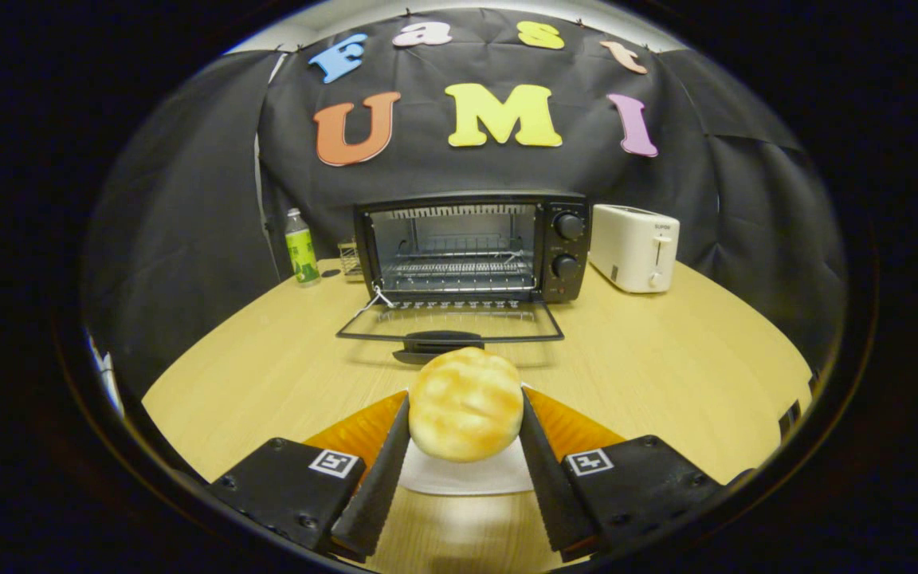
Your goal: Open the toaster oven, put the food inside, and close the toaster oven door.
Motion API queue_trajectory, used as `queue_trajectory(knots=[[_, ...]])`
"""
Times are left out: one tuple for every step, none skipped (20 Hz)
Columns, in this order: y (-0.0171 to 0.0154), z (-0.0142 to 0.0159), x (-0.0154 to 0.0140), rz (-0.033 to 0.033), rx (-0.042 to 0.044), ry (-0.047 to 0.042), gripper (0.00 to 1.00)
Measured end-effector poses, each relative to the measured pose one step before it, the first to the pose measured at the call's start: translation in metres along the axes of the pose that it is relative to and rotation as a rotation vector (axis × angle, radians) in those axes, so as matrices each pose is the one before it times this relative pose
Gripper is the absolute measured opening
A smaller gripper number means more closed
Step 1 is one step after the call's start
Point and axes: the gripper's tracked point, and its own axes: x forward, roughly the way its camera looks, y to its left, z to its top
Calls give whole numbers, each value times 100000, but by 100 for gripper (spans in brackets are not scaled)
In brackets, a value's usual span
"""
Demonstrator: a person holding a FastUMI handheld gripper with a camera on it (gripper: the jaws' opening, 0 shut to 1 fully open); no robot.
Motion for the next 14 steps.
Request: queue_trajectory(knots=[[-61,446,-115,107,86,-567,80],[-86,454,4,-179,19,-851,80],[-157,392,22,-341,-523,-578,80],[-19,304,21,5,-492,-433,80],[32,438,101,336,346,-558,80],[135,417,164,1057,1513,-745,80],[465,444,240,2506,2820,-299,80],[746,256,372,3640,4225,416,80],[410,403,421,2824,5962,310,80],[343,507,540,2893,7068,276,80],[217,480,759,2184,6246,385,80],[24,604,850,1536,6632,167,80],[-70,758,974,1598,6602,202,80],[-56,695,978,1726,7196,130,80]])
